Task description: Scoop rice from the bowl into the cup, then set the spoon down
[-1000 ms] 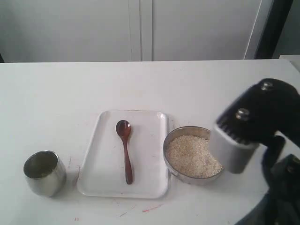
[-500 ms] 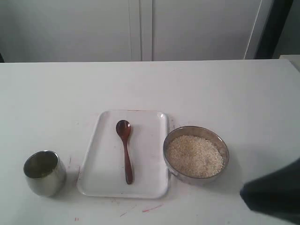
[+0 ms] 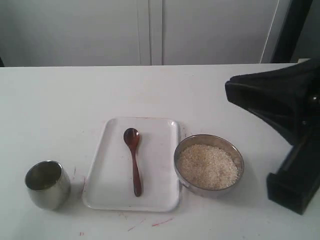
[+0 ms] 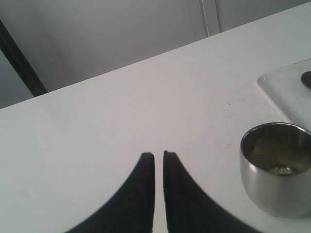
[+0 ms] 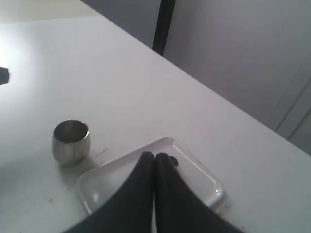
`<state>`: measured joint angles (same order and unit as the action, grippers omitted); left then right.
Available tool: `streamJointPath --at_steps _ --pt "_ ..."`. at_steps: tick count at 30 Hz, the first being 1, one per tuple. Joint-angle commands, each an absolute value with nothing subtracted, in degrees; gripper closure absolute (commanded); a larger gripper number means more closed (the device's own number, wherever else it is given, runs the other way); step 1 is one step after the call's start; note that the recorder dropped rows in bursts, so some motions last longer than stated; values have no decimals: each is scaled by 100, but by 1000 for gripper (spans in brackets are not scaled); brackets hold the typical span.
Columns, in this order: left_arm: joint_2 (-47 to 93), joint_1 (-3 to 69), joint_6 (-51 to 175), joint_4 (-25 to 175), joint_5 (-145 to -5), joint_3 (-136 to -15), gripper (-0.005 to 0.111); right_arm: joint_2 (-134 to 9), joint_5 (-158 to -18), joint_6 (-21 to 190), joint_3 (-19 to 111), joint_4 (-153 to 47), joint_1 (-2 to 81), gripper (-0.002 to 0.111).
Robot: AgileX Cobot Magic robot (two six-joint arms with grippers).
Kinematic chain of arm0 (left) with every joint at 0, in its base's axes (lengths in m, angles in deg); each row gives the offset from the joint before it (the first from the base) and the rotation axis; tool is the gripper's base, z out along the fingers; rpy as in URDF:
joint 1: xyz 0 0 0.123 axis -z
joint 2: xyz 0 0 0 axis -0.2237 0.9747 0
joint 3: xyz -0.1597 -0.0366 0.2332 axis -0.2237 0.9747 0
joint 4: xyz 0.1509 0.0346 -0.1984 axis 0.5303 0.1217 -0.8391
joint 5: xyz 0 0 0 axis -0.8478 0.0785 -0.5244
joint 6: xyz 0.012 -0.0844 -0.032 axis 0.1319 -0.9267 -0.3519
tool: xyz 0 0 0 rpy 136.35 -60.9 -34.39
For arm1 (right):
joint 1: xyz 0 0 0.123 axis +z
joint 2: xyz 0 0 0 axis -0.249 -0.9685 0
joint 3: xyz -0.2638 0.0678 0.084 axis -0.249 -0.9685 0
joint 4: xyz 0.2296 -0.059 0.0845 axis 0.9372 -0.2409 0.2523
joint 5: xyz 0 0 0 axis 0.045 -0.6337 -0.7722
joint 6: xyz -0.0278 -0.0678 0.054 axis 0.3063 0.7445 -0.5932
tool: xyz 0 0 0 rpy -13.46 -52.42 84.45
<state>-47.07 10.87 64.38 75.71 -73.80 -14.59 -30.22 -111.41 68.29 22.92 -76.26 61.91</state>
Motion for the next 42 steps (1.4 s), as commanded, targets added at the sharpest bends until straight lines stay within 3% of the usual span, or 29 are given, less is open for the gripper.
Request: streamJointPath --at_steps 1,20,31,37,42 --pt "-4712 1103 6430 7508 -7413 -1491 92 -2831 -10025 6822 1471 -7671 5402 108" --pt "-4712 1103 6430 7508 -7413 -1491 92 -243 -8714 6704 -952 -7051 2482 108" --pt "-4712 1103 6430 7508 -7413 -1491 92 302 -8215 6541 -1238 -7029 2304 108" --pt "-4712 1103 6430 7508 -7413 -1491 92 697 -9897 6856 -1238 -7031 1938 108" --pt "-4712 1103 6430 7508 -7413 -1491 92 935 -9778 7048 -1760 -7032 1776 108"
